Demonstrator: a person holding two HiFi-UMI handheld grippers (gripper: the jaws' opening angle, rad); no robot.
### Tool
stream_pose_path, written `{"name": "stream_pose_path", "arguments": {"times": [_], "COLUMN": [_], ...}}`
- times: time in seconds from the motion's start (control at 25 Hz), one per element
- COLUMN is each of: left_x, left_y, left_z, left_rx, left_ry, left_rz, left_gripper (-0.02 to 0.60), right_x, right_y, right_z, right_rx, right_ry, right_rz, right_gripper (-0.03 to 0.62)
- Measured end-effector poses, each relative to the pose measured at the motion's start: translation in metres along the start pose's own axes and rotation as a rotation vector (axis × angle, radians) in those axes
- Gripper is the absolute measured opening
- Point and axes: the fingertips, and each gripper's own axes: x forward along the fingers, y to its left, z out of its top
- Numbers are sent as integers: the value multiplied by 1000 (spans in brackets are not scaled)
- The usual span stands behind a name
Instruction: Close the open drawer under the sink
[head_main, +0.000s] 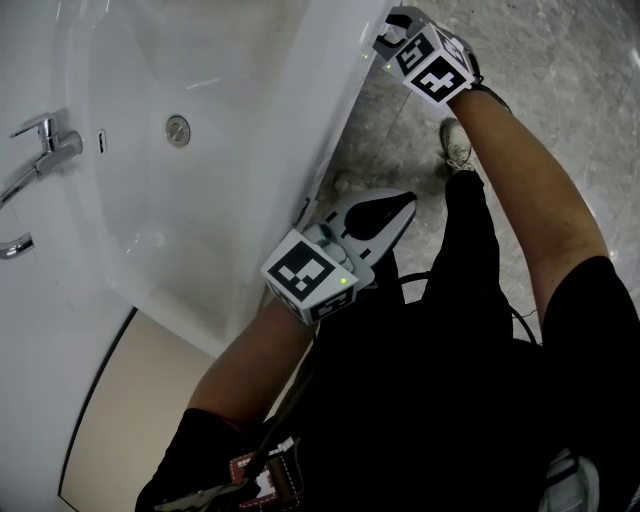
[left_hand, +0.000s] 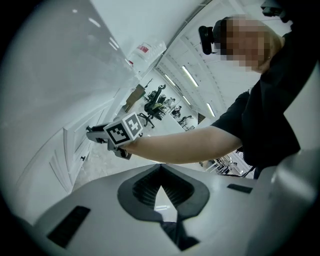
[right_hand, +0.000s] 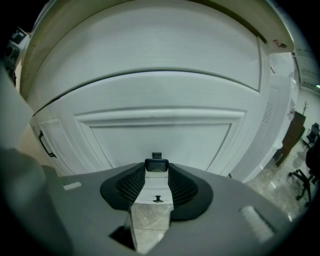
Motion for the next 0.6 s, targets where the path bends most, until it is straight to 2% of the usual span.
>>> {"name": "stream_pose_path", "arguments": {"times": [0.2,0.32,0.44,0.52,0.6], "left_x": [-17,-28,-39,-46,-53], "left_y": [-13,-23,-25,-31,-42], "left_z": [29,55,86,104,119], "left_rx": [23,81,92,99,117], "left_ry": [-13,-65,-106,-126,-153], "left_rz": [40,41,99,127,120], "left_gripper": [0,0,0,0,0], "right_x": [-27,-58,-91,-116,-142], "right_y": [-3,-6,-8,-5,-1], "right_z": [-8,-10,-6,-2,6], "right_rx": [56,63,71,86,101], "right_ry": [20,27,20,10,-5], "right_rz": [-36,-53,-54,-38,-27], "right_gripper": [138,138,135,114,76]}}
